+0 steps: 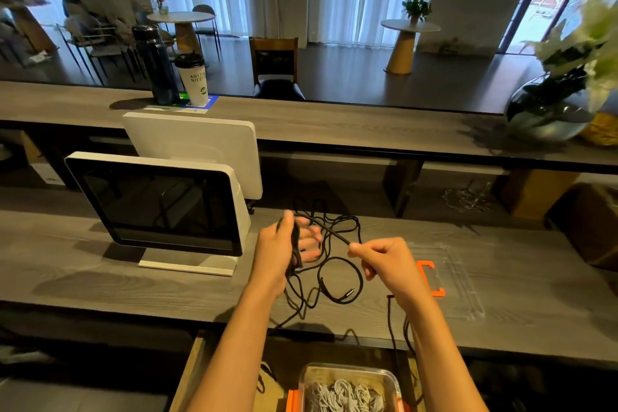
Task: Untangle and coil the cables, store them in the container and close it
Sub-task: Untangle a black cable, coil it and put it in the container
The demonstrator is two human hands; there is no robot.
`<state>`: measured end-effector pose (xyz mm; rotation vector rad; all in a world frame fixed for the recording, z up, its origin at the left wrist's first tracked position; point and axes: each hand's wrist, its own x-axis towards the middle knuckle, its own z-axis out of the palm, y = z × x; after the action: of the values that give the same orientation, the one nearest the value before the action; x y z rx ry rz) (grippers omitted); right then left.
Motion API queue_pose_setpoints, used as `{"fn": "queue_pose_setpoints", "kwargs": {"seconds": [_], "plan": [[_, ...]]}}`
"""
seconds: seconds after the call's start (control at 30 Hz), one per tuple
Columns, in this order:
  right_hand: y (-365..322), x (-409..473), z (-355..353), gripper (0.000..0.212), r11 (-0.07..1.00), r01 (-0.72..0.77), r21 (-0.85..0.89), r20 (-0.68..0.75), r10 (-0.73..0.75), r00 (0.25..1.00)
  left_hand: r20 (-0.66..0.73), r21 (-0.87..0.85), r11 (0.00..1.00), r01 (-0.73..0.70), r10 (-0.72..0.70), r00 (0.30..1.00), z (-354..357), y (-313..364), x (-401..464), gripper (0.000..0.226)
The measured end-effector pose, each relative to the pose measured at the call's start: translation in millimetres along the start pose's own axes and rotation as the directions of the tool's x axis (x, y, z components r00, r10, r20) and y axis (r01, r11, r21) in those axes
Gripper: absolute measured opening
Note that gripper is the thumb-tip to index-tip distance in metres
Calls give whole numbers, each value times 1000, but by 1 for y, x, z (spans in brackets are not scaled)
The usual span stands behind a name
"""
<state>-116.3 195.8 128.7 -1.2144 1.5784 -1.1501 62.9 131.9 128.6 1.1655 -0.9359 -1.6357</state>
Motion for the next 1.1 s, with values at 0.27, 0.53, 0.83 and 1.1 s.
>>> {"fn": "queue_pose_setpoints", "kwargs": {"seconds": [0.27, 0.53, 0.83, 1.1], "plan": [[15, -2, -14, 8, 999, 32, -41, 150, -26, 988, -161, -601, 793, -103, 6, 987, -19, 21, 4, 37], [8, 0, -11, 14, 977, 210, -27, 257, -196, 946, -91, 623, 739, -257, 395, 914, -15, 9, 9, 49], [1, 2, 2, 16, 959, 284, 14, 95, -284, 954, 473, 755, 567, -329, -125, 872, 1, -3, -3, 77], [5, 2, 4, 12, 978, 184, 97, 8, -186, 983, 712, 585, 764, -273, -322, 625, -2, 5, -12, 29]]}}
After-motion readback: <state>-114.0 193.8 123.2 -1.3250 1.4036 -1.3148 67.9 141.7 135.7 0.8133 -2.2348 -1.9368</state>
